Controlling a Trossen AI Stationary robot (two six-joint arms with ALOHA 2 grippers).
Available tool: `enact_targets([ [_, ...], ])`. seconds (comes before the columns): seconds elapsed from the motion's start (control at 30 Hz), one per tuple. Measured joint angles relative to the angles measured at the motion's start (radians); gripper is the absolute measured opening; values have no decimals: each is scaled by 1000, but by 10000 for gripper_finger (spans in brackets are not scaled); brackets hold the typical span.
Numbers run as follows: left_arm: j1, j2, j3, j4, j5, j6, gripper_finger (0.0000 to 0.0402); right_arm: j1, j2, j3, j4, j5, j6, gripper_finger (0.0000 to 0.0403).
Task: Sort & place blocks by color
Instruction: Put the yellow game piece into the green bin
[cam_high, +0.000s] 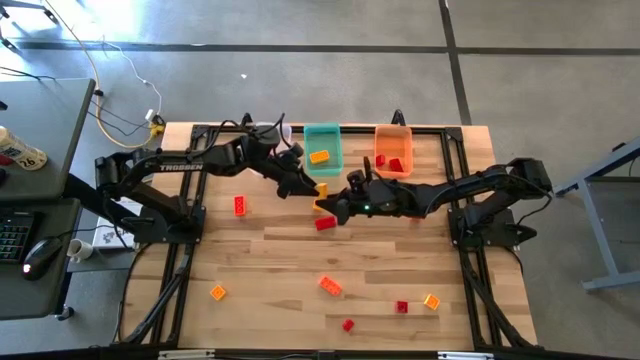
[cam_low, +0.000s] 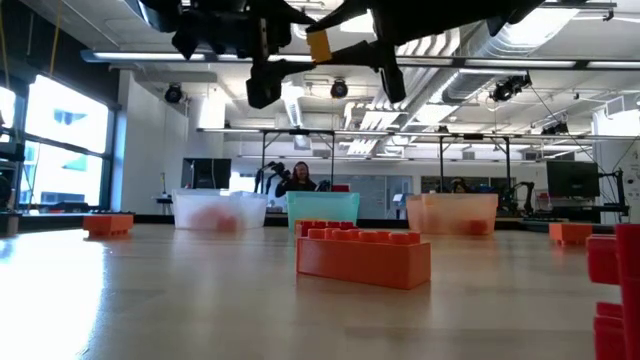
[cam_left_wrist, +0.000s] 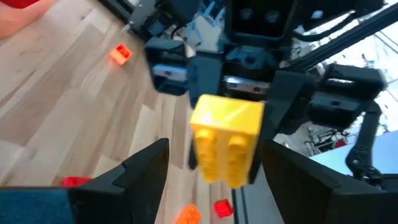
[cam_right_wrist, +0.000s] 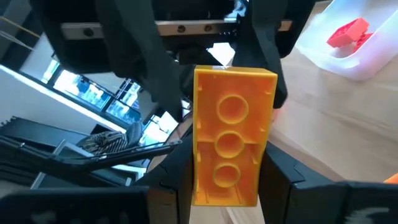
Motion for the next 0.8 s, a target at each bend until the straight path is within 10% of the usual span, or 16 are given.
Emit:
enact_targets([
  [0.5, -39, 0, 0, 105, 4, -37, 237, 0, 0, 0, 72, -18, -55, 107],
  [0.8, -38, 0, 0, 117, -13, -13, 142, 0, -1, 0, 81, -27, -66, 107],
])
